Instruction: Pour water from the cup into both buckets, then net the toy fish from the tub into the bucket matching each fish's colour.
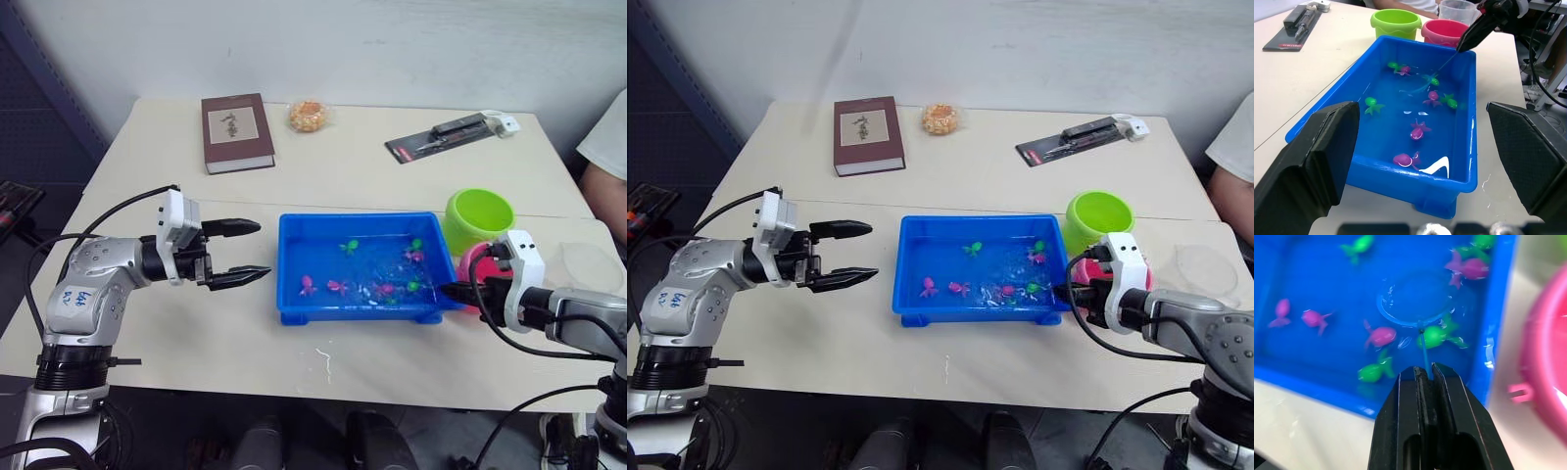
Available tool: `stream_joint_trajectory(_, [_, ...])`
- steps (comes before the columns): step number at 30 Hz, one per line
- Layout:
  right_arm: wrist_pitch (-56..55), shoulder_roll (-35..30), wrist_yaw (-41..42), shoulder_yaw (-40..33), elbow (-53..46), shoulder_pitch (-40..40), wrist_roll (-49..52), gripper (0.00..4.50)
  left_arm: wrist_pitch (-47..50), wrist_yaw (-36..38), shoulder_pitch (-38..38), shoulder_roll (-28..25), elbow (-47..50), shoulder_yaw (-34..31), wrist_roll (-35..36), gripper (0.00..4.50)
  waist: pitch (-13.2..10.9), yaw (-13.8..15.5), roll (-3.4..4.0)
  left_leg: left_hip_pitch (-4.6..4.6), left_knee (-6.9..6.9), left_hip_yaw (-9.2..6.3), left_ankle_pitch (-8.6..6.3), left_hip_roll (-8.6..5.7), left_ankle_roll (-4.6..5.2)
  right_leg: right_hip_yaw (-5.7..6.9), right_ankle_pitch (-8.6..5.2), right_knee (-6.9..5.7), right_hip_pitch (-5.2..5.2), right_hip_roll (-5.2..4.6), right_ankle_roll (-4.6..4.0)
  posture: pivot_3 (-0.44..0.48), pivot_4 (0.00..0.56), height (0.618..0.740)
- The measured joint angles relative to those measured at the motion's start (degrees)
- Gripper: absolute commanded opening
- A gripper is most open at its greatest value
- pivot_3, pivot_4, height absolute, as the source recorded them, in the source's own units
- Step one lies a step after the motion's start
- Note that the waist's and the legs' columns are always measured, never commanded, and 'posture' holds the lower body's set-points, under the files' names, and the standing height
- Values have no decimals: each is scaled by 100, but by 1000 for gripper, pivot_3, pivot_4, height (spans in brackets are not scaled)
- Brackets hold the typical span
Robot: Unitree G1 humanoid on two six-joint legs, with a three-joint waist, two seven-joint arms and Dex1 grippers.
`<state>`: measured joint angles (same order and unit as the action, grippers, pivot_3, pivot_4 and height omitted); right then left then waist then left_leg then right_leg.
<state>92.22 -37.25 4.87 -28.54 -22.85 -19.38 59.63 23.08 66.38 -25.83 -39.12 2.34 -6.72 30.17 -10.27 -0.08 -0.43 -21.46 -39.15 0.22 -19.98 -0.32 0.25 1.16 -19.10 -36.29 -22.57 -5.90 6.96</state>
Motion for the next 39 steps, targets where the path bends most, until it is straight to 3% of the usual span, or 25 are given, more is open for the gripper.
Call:
stream_joint_trajectory(21, [0, 152, -1926, 89, 189, -455, 1187, 0, 8, 1, -91, 36, 1, 104, 1, 4439, 0, -15, 0, -2, 1, 2, 0, 3, 1, -10, 0, 3, -2, -3, 0, 0, 150, 738])
stream_joint_trajectory(29, [1, -76, -2096, 347, 287, -459, 1621, 0, 6, -2, -91, 38, -1, 105, 1, 4439, 0, -15, 0, -3, 1, 2, 0, 3, 2, -11, 0, 3, -2, -10, 0, 0, 150, 738])
stream_joint_trajectory(39, [-73, -207, -2008, 632, 180, -473, 1302, 0, 6, -27, -91, 41, 0, 105, 1, 4439, 0, -14, 0, -3, 2, 2, 0, 3, 2, -13, 0, 4, -2, -10, 0, 0, 150, 738])
